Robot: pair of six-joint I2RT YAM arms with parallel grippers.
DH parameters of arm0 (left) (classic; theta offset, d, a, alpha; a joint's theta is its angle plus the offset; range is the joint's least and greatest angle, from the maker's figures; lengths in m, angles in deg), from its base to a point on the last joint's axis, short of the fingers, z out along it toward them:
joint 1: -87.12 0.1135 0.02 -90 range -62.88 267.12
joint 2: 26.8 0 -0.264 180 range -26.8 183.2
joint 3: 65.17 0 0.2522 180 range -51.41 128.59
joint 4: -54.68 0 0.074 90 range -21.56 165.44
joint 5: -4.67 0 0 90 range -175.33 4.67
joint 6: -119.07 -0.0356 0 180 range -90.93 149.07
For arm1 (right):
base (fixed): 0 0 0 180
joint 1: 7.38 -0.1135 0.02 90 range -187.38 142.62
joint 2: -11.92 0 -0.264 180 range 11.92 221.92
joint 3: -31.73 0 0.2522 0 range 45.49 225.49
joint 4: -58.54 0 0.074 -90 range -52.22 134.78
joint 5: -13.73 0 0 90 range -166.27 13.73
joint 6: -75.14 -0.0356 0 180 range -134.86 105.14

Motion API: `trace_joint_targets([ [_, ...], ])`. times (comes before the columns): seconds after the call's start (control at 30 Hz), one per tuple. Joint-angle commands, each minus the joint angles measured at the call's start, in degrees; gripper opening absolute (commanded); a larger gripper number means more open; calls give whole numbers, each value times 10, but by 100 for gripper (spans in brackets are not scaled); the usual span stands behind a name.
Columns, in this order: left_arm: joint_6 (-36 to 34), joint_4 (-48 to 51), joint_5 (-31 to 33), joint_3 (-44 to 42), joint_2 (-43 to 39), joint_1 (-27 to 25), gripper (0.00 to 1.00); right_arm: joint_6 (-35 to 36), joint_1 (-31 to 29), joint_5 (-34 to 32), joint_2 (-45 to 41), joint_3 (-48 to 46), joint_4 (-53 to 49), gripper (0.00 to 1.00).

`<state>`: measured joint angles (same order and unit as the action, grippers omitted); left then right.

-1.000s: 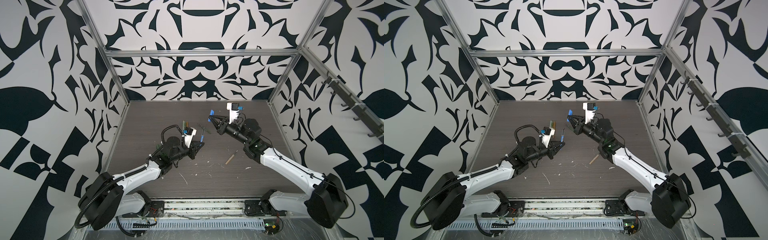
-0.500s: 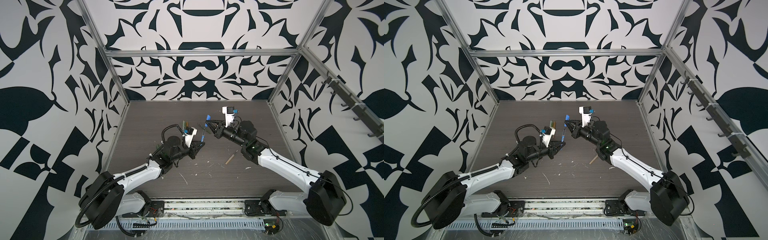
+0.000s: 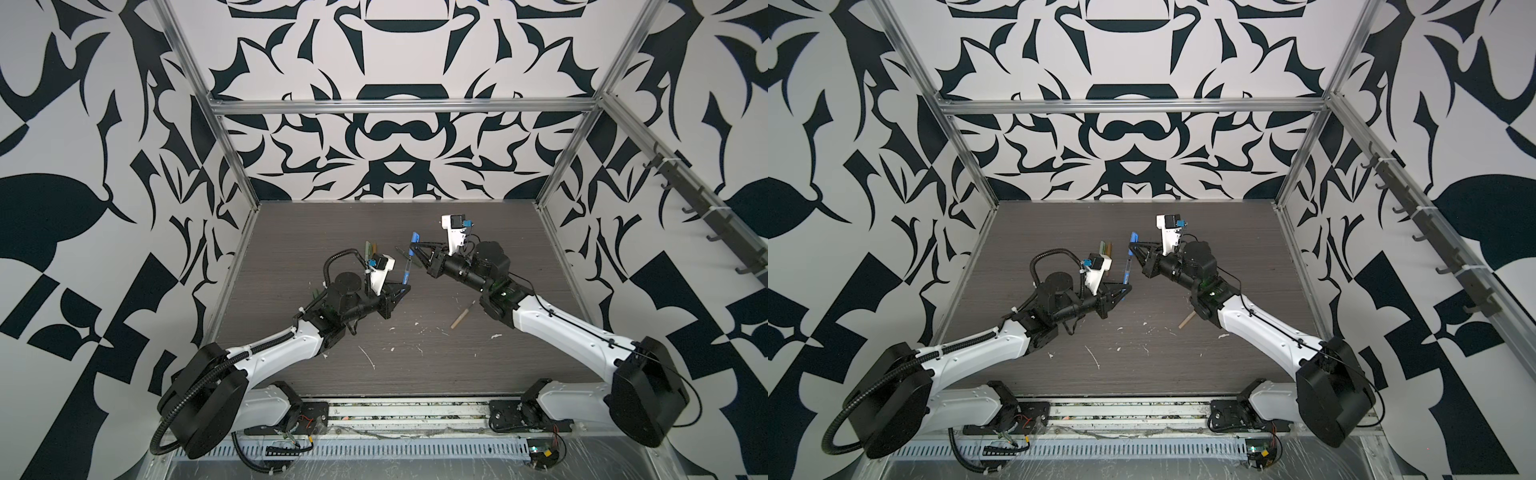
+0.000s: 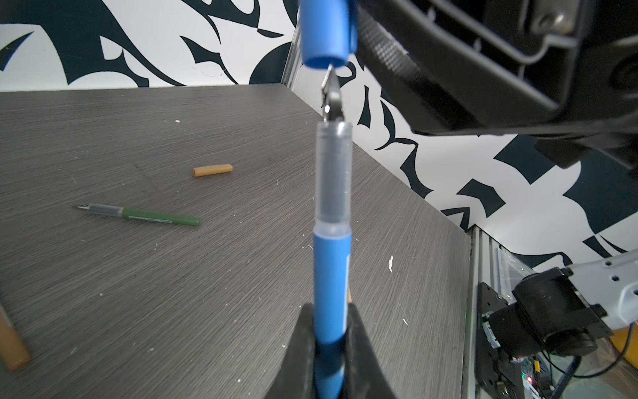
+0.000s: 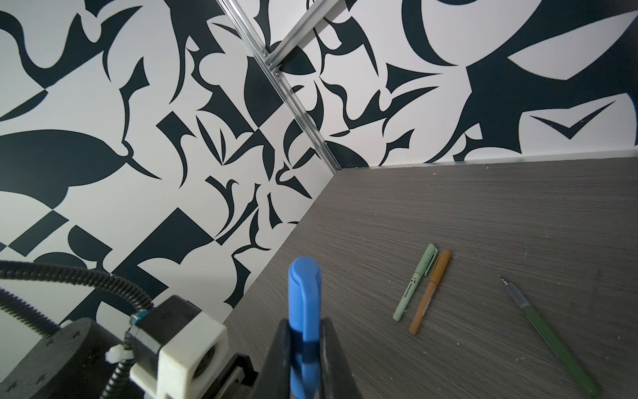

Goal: Insert the pens into the pen caps
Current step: 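Lower the blue cap toward the pen tip held upright by the left gripper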

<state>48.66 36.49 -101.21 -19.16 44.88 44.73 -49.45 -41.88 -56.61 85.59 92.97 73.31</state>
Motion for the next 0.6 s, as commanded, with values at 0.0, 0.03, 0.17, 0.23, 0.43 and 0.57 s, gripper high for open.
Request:
trace_joint_targets([
  [0.0, 0, -12, -1, 16, -7, -1, 3, -2, -3, 14, -8, 6, 1, 0],
  [0.03, 1, -12, -2, 16, -6, -2, 3, -2, -3, 14, -10, 5, -1, 0],
  [0.17, 2, -15, 1, 18, -3, -2, 3, -7, -3, 25, -8, 3, -10, 0],
  [0.23, 3, -16, 4, 19, -1, -2, 3, -15, -3, 31, -6, -2, -7, 0],
  [0.43, 21, -46, 12, 19, 6, -2, 3, -45, -4, 37, -2, -27, 33, 0],
  [0.57, 37, -68, 17, 27, 9, -1, 2, -44, -8, 40, -4, -37, 41, 0],
])
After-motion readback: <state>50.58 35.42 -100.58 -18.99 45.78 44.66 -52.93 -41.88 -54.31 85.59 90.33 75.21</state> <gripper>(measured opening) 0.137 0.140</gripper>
